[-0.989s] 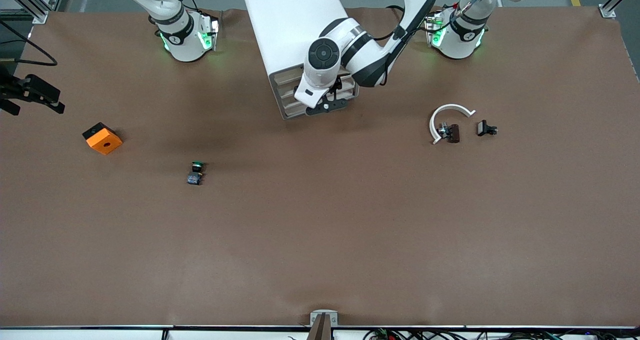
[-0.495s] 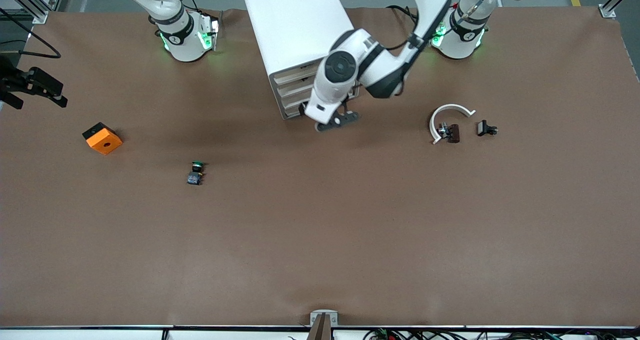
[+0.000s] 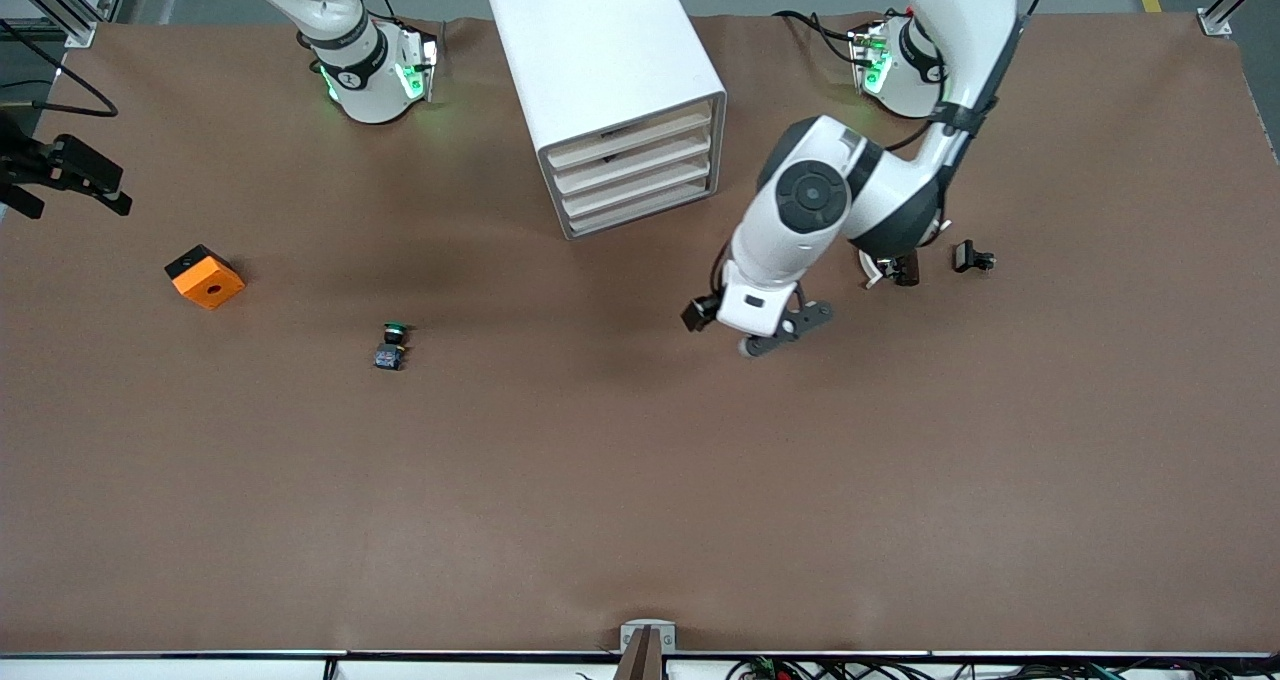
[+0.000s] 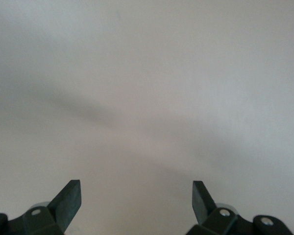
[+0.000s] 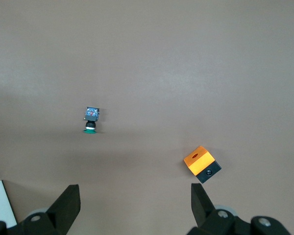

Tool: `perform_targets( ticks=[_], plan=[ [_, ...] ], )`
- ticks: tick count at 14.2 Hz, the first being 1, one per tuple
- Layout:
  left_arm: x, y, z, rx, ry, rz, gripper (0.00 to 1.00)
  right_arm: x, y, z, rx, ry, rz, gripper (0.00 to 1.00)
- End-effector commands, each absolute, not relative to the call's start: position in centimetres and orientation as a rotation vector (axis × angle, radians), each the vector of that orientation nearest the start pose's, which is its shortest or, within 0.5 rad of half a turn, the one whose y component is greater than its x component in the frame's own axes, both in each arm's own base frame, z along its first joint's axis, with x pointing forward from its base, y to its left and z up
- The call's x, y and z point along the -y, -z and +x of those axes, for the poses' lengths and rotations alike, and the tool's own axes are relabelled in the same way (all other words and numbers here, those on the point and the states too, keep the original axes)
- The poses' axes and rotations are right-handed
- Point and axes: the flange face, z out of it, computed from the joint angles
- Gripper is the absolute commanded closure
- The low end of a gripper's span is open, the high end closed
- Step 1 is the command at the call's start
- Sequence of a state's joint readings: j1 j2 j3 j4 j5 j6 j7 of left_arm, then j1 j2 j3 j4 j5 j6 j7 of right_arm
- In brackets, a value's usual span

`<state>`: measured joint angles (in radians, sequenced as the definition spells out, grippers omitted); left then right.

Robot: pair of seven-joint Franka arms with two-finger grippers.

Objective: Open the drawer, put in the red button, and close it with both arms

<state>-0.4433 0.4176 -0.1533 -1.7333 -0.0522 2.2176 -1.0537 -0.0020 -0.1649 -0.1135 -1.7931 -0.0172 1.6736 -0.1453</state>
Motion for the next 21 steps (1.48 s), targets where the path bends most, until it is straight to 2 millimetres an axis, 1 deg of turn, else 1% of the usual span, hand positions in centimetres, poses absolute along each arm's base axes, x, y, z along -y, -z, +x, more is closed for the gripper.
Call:
perform_targets(
  ticks=[1,3,4,5,7,8,9,10,11,13,14,15,16,17,19,20,21],
  plan=[
    [33.2,-39.3,57.3,0.812,0.068,-3.177,0.00,6.9,-61.9,49.9,0.035,0.083,-3.154,0.00],
    [29.8,-42.2,59.3,0.782,0.151,-3.208,0.00,6.8,-61.9,49.9,0.034,0.083,-3.157,0.00],
    [28.4,-43.1,60.2,0.773,0.180,-3.215,0.00,6.5,-61.9,50.0,0.041,0.083,-3.160,0.00],
    [26.0,-44.2,61.4,0.775,0.212,-3.216,0.00,6.1,-62.0,50.0,0.050,0.086,-3.161,0.00],
    [22.0,-46.5,63.1,0.750,0.250,-3.215,0.00,6.0,-62.0,50.0,0.055,0.086,-3.161,0.00],
    [19.6,-48.0,63.9,0.736,0.250,-3.208,0.00,6.1,-62.0,50.0,0.050,0.088,-3.161,0.00],
    [17.9,-49.1,64.3,0.710,0.233,-3.202,0.00,6.1,-62.0,50.1,0.053,0.091,-3.161,0.00],
    [15.7,-50.8,64.8,0.692,0.218,-3.199,0.00,6.1,-62.1,50.1,0.055,0.095,-3.161,0.00],
    [14.1,-52.4,65.0,0.679,0.194,-3.194,0.00,6.0,-62.0,50.1,0.058,0.093,-3.161,0.00],
    [11.8,-54.5,64.7,0.676,0.132,-3.168,0.00,6.2,-62.0,50.1,0.053,0.093,-3.160,0.00],
    [10.9,-55.8,64.1,0.671,0.125,-3.161,0.00,6.4,-62.1,50.1,0.050,0.096,-3.160,0.00],
    [10.2,-56.5,63.5,0.673,0.102,-3.155,0.00,6.4,-62.0,50.0,0.053,0.093,-3.159,0.00],
    [9.1,-57.7,62.8,0.662,0.102,-3.146,0.00,6.5,-62.0,50.1,0.052,0.093,-3.158,0.00],
    [8.8,-59.1,61.7,0.591,0.099,-3.153,0.00,6.7,-62.0,50.1,0.050,0.093,-3.158,0.00],
    [8.3,-61.0,59.6,0.472,0.047,-3.153,0.00,6.7,-61.9,50.1,0.050,0.091,-3.156,0.00],
    [7.2,-62.5,58.6,0.431,0.058,-3.153,0.00,6.7,-61.9,50.0,0.047,0.084,-3.155,0.00],
    [6.8,-63.0,57.6,0.337,0.026,-3.154,0.00,6.9,-61.9,50.0,0.042,0.082,-3.153,0.00]
  ],
)
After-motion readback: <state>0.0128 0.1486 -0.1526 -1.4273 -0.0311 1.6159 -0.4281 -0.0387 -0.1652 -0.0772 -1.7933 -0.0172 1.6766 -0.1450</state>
